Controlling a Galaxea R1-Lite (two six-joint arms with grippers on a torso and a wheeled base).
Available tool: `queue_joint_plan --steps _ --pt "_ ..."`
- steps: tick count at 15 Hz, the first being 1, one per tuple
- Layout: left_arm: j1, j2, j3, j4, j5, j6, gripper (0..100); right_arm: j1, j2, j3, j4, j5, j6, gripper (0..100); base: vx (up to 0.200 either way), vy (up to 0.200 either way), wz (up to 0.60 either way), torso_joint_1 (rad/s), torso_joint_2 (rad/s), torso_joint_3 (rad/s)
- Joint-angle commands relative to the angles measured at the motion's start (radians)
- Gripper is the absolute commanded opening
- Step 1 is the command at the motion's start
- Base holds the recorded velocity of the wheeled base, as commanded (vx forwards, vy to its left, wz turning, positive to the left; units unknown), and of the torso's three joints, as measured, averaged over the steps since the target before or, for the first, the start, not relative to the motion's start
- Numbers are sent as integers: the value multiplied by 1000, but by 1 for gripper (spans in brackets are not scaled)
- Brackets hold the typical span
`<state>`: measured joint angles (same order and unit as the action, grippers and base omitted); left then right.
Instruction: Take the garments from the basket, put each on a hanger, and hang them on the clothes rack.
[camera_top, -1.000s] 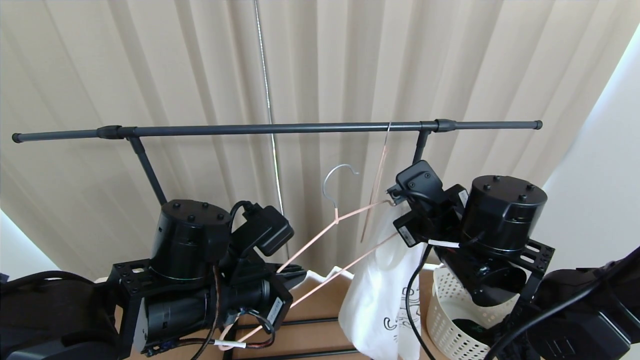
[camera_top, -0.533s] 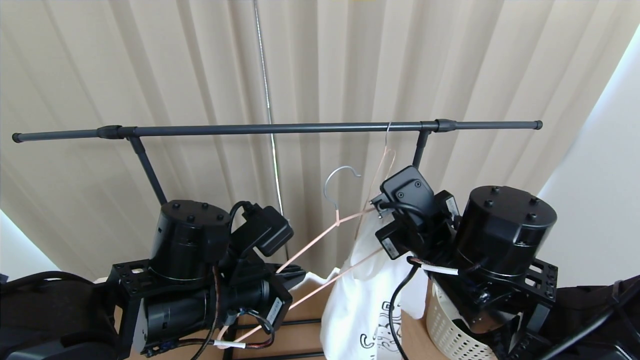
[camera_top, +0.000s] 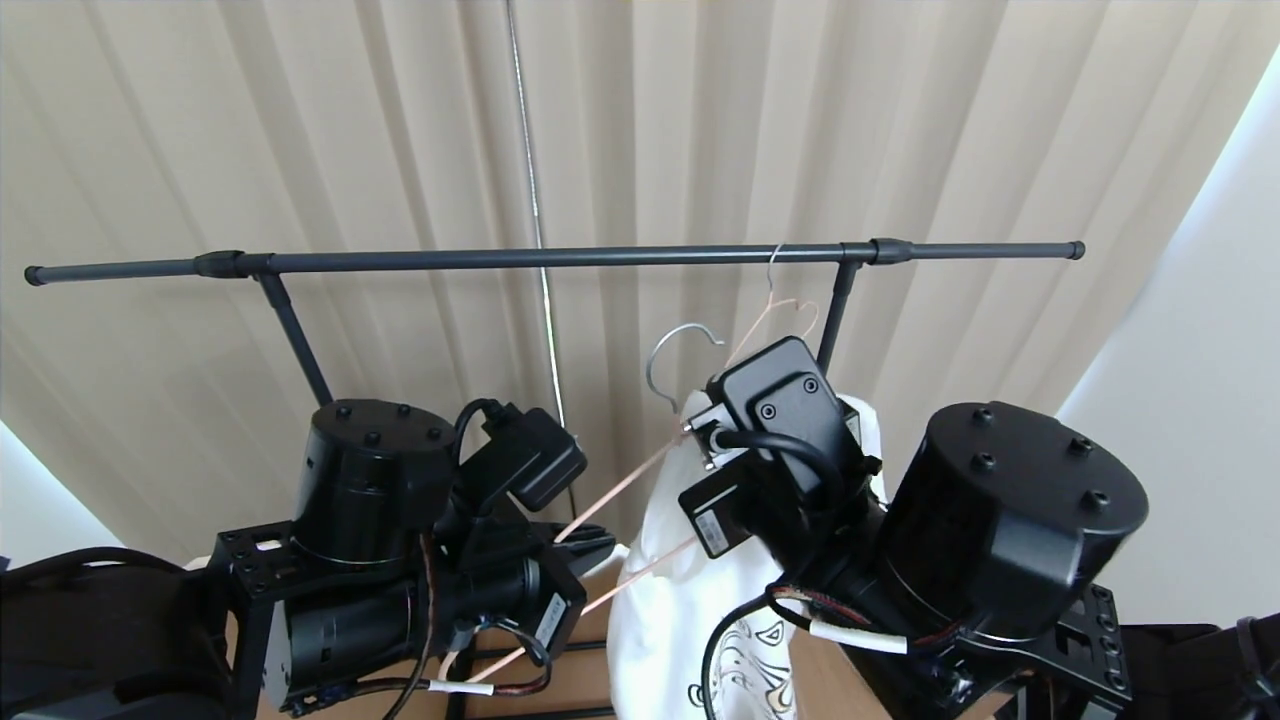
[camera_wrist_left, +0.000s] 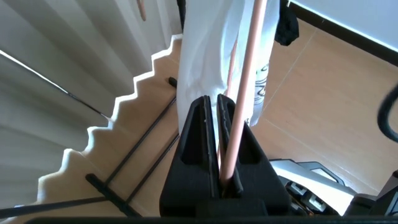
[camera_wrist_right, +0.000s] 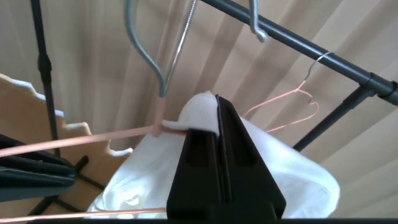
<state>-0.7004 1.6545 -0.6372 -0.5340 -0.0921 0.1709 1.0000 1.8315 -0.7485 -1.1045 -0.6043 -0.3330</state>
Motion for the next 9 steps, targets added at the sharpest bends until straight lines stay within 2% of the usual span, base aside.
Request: queue_joint_plan --steps 1,4,9 --pt "-1 -50 14 0 17 1 0 42 -8 -17 -5 1 43 0 0 0 0 0 0 0" --pt "7 -134 45 0 18 -1 0 20 -21 -34 -3 1 57 0 0 0 0 0 0 0" --pt "9 -163 60 0 18 1 0 19 -26 -35 -15 9 65 0 0 0 0 0 0 0"
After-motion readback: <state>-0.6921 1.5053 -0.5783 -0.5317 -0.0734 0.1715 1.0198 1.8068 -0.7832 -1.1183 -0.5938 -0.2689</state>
